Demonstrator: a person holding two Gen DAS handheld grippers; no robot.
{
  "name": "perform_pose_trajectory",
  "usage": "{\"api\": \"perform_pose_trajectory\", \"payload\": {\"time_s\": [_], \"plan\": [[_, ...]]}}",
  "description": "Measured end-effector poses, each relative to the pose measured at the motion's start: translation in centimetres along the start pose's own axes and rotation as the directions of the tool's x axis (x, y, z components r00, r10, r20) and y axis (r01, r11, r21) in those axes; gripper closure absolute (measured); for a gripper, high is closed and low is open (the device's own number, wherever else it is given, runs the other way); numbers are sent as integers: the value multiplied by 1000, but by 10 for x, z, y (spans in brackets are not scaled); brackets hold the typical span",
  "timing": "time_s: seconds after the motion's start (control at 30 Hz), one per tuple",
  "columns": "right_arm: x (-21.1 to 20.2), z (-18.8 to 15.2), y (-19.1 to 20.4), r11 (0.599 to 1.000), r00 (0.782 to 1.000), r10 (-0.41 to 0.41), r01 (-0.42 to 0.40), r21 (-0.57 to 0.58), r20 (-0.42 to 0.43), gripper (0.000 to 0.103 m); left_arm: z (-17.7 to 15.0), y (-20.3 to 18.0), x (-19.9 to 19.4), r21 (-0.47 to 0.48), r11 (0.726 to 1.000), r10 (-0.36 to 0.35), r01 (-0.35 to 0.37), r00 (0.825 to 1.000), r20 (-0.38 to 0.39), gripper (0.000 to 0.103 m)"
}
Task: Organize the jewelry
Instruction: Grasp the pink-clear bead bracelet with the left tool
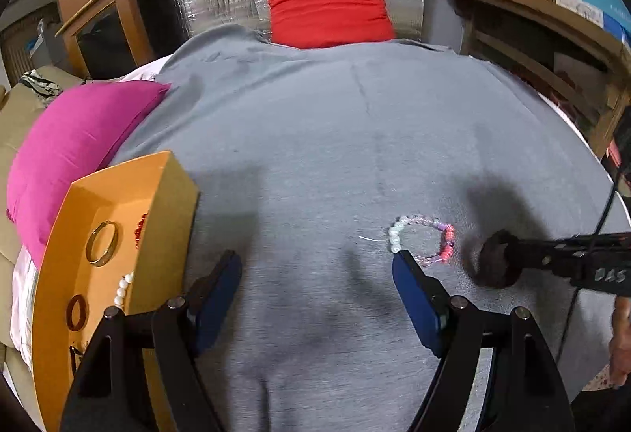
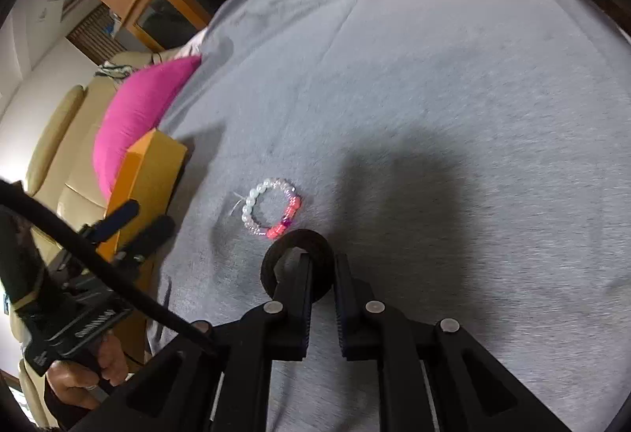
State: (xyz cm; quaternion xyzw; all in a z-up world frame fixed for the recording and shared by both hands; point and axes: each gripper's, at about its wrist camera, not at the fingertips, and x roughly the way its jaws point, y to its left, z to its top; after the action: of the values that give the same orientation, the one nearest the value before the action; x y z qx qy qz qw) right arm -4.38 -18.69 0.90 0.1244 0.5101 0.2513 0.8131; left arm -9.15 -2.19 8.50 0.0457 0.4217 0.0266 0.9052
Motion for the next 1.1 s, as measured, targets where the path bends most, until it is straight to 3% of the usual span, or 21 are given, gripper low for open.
{"api": "perform_pose_trajectory", "payload": {"time_s": [0.13, 0.27, 0.33, 0.4, 0.5, 0.57, 0.67, 0.77, 0.93, 1.1], "plan": [[-9, -1, -20, 995, 995, -99, 99, 21, 24, 89, 3, -8, 10, -11, 1000, -14, 14, 1000, -17, 24], [-6, 2, -31, 995, 996, -88, 88, 55, -6, 84, 10, -15, 25, -17, 999, -30, 30, 999, -42, 24], [-10, 6, -34, 995, 997, -74, 75, 73, -12, 67, 13, -19, 36, -29, 998, -57, 55, 996, -66, 24], [-18, 8, -41, 993, 998, -56, 55, 105, 1, 56, 16, -20, 46, -45, 995, -88, 84, 993, -84, 24], [-20, 11, -47, 991, 997, -64, 59, 122, 38, 57, 18, -21, 60, -65, 990, -134, 128, 986, -101, 24], [-18, 12, -48, 991, 998, -64, 60, 120, 27, 71, 18, -23, 67, -74, 985, -165, 157, 980, -114, 24], [-15, 10, -48, 993, 997, -75, 73, 96, 14, 72, 15, -29, 72, -61, 980, -197, 191, 973, -122, 25], [-14, 9, -42, 996, 998, -67, 66, 64, 10, 76, 12, -37, 68, -12, 980, -200, 200, 974, -104, 40], [-3, 6, -28, 991, 991, -130, 130, -7, 1, 86, 9, -38, 62, 17, 971, -236, 238, 967, -98, 84], [1, 7, -31, 991, 991, -135, 135, 13, 3, 87, 3, -31, 54, 23, 959, -278, 282, 953, -119, 93]]}}
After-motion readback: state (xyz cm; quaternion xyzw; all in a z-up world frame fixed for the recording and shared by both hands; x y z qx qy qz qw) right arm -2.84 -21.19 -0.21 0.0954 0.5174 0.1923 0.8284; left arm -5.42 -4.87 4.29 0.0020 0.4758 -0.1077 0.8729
